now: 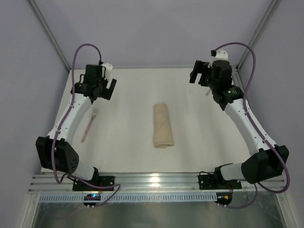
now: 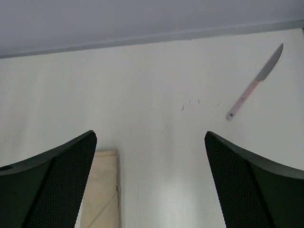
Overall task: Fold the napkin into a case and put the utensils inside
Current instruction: Pick up the fork from the center of the board.
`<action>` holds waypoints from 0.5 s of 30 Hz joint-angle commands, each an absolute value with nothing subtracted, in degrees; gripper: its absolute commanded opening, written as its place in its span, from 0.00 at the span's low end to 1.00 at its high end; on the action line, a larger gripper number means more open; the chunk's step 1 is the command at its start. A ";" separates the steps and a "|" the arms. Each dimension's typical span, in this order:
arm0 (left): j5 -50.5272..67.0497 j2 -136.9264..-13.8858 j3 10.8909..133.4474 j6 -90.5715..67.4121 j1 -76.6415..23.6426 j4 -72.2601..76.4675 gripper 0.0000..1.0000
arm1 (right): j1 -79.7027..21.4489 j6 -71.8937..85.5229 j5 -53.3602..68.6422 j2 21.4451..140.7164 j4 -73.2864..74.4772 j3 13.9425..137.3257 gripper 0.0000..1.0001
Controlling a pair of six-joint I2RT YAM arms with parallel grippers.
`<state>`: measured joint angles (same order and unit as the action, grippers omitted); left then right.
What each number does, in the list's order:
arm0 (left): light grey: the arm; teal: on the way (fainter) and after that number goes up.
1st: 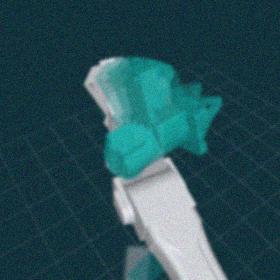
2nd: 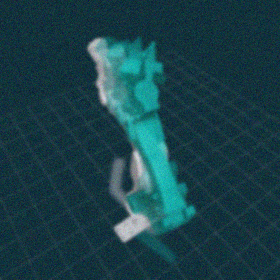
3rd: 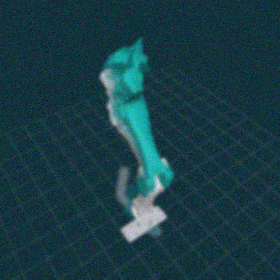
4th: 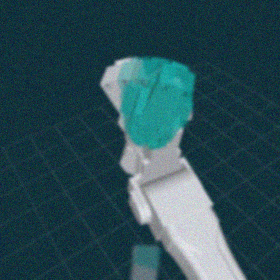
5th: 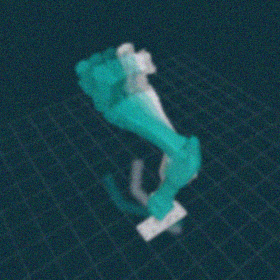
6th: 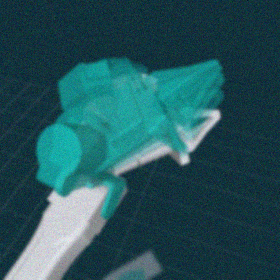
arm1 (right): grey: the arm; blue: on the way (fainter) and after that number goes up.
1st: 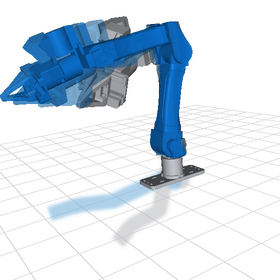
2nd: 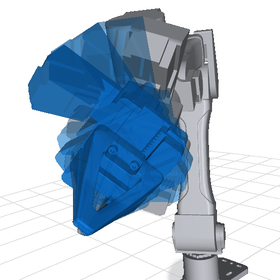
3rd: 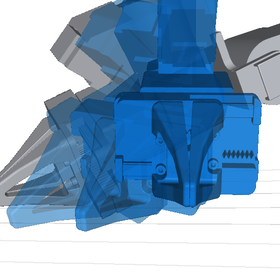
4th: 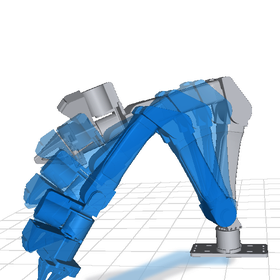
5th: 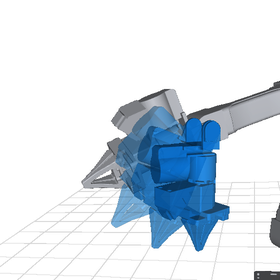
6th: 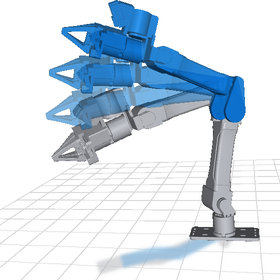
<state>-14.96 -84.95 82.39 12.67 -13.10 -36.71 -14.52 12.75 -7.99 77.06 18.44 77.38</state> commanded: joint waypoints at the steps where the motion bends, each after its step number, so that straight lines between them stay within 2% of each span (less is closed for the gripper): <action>1: -6.99 -87.61 80.16 12.57 -8.98 -44.01 0.99 | -14.33 18.35 -8.61 77.34 19.78 74.10 0.99; 5: -4.66 -95.34 77.53 13.09 3.65 -48.16 0.99 | -14.33 19.60 -2.21 78.31 18.90 69.80 0.95; 8: -5.70 -97.38 72.00 15.99 6.15 -46.06 0.96 | -14.33 20.21 0.95 78.84 18.11 67.33 0.91; 10: -5.45 -98.52 68.05 18.26 6.15 -43.35 0.83 | -14.24 20.56 2.63 78.93 17.84 66.36 0.90; 15: -7.20 -101.77 65.22 18.90 6.24 -40.26 0.84 | -14.41 21.36 3.60 78.14 16.17 62.32 0.89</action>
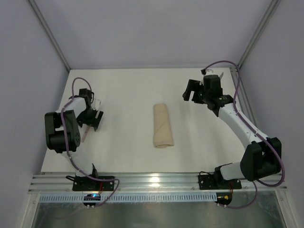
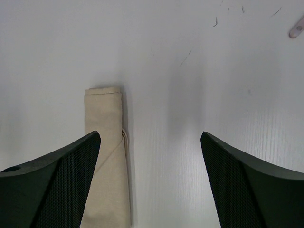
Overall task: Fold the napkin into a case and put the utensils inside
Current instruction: Pick up the fork from the center of the board.
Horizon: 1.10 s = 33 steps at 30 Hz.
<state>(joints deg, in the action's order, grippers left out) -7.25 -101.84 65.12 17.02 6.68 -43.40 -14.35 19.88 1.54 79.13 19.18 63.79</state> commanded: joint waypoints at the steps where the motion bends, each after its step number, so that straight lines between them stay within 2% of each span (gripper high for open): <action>1: -8.34 -102.13 64.95 18.72 6.24 -39.30 0.84 | -14.41 21.44 3.69 78.05 15.91 61.79 0.90; 5: -8.88 -105.81 66.26 17.93 7.20 -38.40 0.80 | -14.41 21.18 4.13 77.61 15.38 59.60 0.90; 8: -7.21 -108.71 67.67 17.58 8.34 -39.02 0.65 | -14.33 21.01 4.13 77.26 15.12 59.33 0.90; 9: -6.77 -109.50 68.98 17.67 8.61 -39.72 0.52 | -14.41 20.83 3.96 77.17 15.29 59.33 0.90; 11: -4.93 -112.22 70.48 17.40 8.70 -41.74 0.33 | -14.33 20.39 3.43 76.99 15.29 59.50 0.90; 12: -3.96 -112.93 71.45 17.23 8.88 -43.58 0.03 | -14.41 20.30 3.17 76.91 15.47 59.59 0.90; 13: -2.48 -113.46 71.63 17.05 8.79 -44.20 0.00 | -14.41 19.87 2.99 76.82 15.64 59.76 0.90; 17: -1.41 -113.12 72.51 14.86 8.79 -44.83 0.00 | -14.41 19.25 2.20 75.85 16.26 60.03 0.89; 24: -1.93 -102.07 77.78 -4.64 3.96 -38.07 0.00 | -16.25 22.59 0.36 77.60 14.24 57.83 0.85; 30: -10.61 -99.57 87.87 -22.57 -10.00 -39.54 0.00 | -18.19 24.52 5.00 81.56 12.92 57.39 0.85; 33: -7.23 -103.79 95.35 -28.46 -18.69 -44.47 0.00 | -18.46 25.83 4.22 81.65 12.05 56.34 0.85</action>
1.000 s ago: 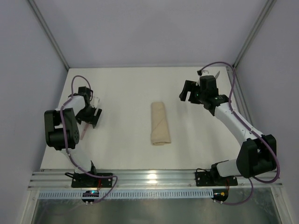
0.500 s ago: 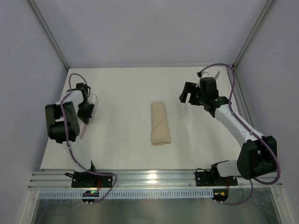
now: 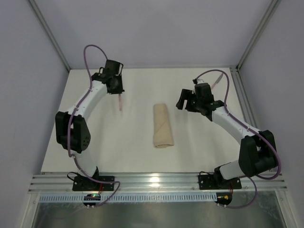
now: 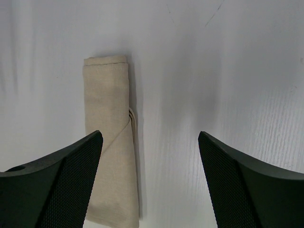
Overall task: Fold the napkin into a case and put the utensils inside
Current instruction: Pick up the fork from the center of the board, then insert the fork into the folded napkin.
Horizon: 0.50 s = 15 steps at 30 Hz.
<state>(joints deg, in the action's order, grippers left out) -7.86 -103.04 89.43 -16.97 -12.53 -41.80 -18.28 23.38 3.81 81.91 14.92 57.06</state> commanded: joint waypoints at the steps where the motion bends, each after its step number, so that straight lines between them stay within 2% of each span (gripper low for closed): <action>1: -5.90 -106.06 96.75 -29.78 -19.85 -44.82 0.00 | -18.54 26.19 3.87 81.22 11.52 55.29 0.85; 4: -3.87 -111.85 101.85 -35.06 -24.86 -45.70 0.00 | -18.72 27.16 3.61 80.60 10.64 54.15 0.85; 10: -8.25 -123.21 116.26 -38.32 -35.67 -52.56 0.00 | -19.68 28.65 5.00 81.21 10.28 52.74 0.84; 15: -7.82 -127.34 116.10 -42.18 -38.58 -49.14 0.00 | -20.57 29.09 7.37 81.30 10.02 50.80 0.84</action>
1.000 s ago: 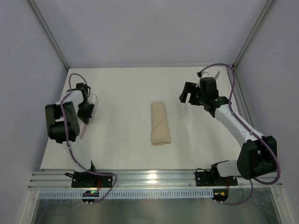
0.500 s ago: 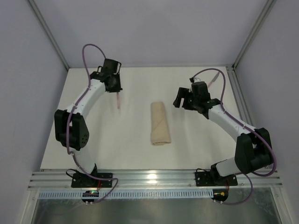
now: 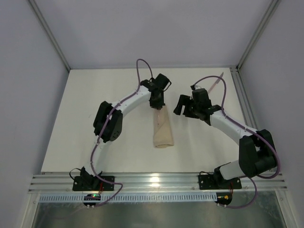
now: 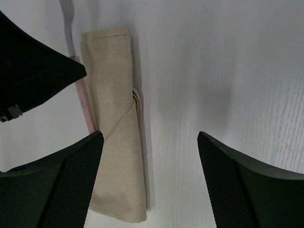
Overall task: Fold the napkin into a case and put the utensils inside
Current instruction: Insert the fork into the folded napkin.
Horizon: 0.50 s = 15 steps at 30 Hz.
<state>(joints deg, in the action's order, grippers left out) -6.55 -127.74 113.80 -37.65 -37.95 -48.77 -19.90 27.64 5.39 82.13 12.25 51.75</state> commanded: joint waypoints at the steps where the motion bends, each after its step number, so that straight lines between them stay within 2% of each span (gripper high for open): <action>1: -8.00 -127.96 116.36 -42.80 -38.58 -48.96 0.00 | -20.57 29.27 7.73 81.30 9.85 49.84 0.84; 9: -9.05 -130.52 117.42 -44.21 -38.67 -50.27 0.00 | -22.50 32.69 11.33 82.97 5.36 45.88 0.81; 15: -5.28 -129.03 114.44 -45.79 -38.67 -52.65 0.00 | -23.64 33.57 14.41 86.22 3.08 45.18 0.79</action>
<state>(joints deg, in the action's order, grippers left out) -6.76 -130.54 115.02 -43.57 -38.65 -50.87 -23.24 31.73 11.75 85.52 7.05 45.95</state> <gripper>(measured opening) 0.045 0.791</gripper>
